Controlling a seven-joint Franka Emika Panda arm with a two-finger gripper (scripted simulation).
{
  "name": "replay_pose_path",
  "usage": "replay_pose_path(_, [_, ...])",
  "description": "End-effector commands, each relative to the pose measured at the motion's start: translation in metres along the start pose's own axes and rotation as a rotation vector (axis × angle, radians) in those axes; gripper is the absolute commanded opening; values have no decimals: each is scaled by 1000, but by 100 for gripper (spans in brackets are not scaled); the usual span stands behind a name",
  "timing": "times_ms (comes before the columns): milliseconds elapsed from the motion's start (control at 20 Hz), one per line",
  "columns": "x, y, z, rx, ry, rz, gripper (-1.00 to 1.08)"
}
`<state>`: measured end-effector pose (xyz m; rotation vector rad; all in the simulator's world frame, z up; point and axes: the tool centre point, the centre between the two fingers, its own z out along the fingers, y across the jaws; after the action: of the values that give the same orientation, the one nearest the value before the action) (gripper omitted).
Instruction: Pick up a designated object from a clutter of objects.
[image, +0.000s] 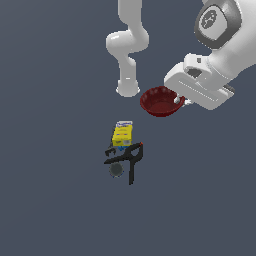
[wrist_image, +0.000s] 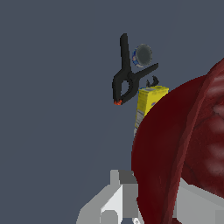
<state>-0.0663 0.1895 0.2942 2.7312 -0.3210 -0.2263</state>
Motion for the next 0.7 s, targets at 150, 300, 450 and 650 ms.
replay_pose_path(150, [-5,34,-44,0,1,1,-100])
replay_pose_path(300, [-6,48,-61,0,1,1,-100])
replay_pose_path(450, [-7,57,-75,0,1,0,-100])
replay_pose_path(650, [-7,65,-85,-1,2,0,-100])
